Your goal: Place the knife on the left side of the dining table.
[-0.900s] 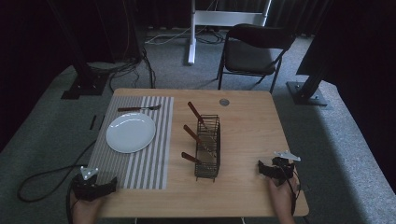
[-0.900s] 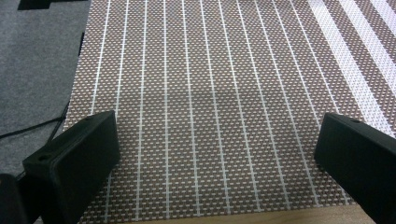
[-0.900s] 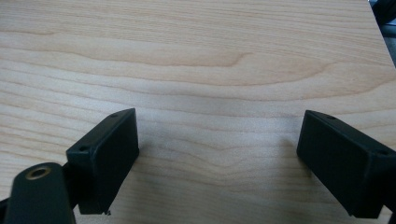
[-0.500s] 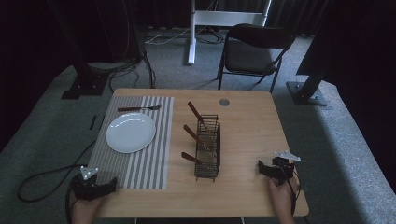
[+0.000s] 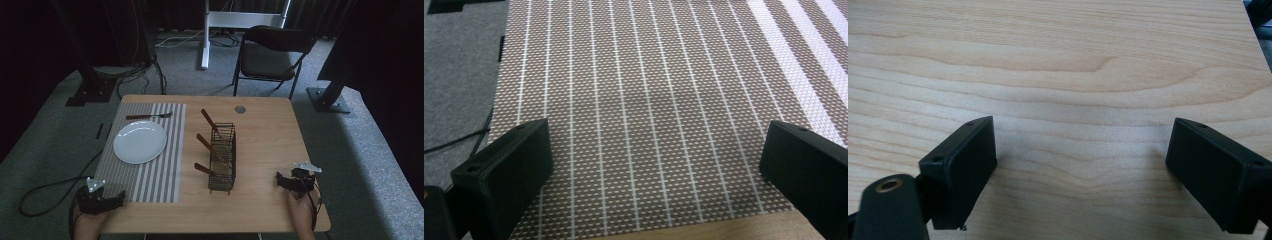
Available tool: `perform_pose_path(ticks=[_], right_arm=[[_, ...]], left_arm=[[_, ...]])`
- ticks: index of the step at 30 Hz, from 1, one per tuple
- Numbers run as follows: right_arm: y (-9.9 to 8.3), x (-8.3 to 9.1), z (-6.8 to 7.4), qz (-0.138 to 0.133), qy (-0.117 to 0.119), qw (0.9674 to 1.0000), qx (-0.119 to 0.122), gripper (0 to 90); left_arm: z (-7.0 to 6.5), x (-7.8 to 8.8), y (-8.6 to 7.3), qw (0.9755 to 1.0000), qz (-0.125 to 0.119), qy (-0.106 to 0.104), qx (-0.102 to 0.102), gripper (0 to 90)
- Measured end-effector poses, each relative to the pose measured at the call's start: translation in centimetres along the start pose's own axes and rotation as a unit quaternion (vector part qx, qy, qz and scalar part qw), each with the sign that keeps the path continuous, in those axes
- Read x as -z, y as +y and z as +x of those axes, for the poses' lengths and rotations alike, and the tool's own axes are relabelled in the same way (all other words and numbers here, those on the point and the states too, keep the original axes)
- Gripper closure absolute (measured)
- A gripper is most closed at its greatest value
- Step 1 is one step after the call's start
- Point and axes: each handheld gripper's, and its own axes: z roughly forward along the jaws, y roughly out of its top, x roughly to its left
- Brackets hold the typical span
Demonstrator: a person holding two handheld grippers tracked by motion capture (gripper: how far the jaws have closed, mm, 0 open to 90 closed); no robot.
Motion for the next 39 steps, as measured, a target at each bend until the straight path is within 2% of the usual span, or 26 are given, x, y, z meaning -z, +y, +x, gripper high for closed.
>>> perform_pose_path(ticks=[3,4,7,12,16,21,27,35,36,39], right_arm=[[0.0,0.0,0.0,0.000,-0.001,1.0000,-0.001,12.0],[0.0,0.0,0.0,0.000,0.000,1.0000,-0.001,12.0],[0.0,0.0,0.0,0.000,-0.001,1.0000,-0.001,12.0],[0.0,0.0,0.0,0.000,0.000,1.0000,-0.001,12.0],[0.0,0.0,0.0,0.000,0.000,1.0000,-0.001,12.0],[0.0,0.0,0.0,0.000,-0.001,1.0000,-0.001,12.0],[0.0,0.0,0.0,0.000,0.000,1.0000,-0.001,12.0],[0.0,0.0,0.0,0.000,0.000,1.0000,-0.001,12.0],[0.0,0.0,0.0,0.000,0.000,1.0000,-0.001,12.0],[0.0,0.0,0.0,0.000,0.000,1.0000,-0.001,12.0]], left_arm=[[-0.2,0.1,0.0,0.9999,-0.001,-0.014,-0.002,0.7],[-0.4,0.2,0.0,0.9997,-0.004,-0.024,0.000,0.7],[-1.0,0.7,0.3,0.9994,-0.012,-0.029,-0.012,0.7],[-2.2,1.3,1.1,0.9980,-0.021,-0.057,-0.019,1.4],[-3.1,1.8,1.5,0.9964,-0.023,-0.070,-0.043,2.3],[-4.1,2.0,2.0,0.9949,-0.019,-0.080,-0.059,3.3],[-5.3,2.7,2.8,0.9916,-0.032,-0.103,-0.072,3.4],[-7.6,3.6,4.3,0.9850,-0.043,-0.135,-0.099,3.3],[-7.9,3.7,4.5,0.9833,-0.044,-0.143,-0.104,3.3],[-8.6,3.8,4.9,0.9813,-0.047,-0.151,-0.111,3.3]])
